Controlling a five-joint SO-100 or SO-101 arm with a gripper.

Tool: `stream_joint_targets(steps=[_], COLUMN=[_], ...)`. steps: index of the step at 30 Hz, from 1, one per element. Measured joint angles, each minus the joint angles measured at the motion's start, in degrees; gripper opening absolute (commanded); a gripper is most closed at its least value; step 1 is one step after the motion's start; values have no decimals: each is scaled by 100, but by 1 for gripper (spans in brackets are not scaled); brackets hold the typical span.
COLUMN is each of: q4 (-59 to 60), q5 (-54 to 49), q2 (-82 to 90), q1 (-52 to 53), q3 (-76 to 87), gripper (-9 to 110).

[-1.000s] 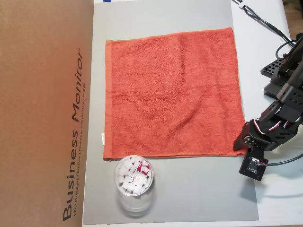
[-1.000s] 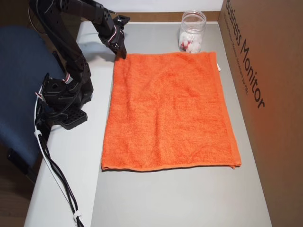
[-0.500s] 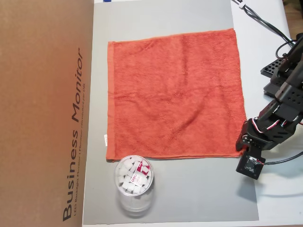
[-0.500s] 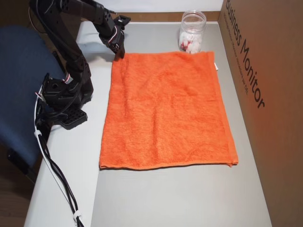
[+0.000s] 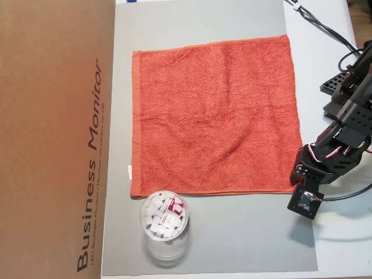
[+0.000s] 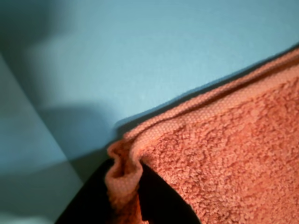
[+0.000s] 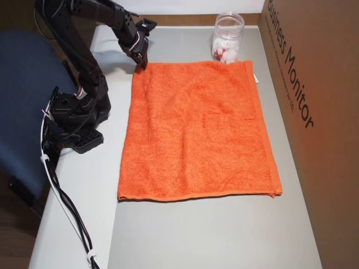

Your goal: Fold the blanket.

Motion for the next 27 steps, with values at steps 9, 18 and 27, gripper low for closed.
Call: stream_joint_targets(steps=[9,18,27], q4=[9,9,9], q5=[-9,-9,-18], q2=[606,1195,1688], q1=[185,659,1020], q3=[9,9,9], gripper=[0,0,0])
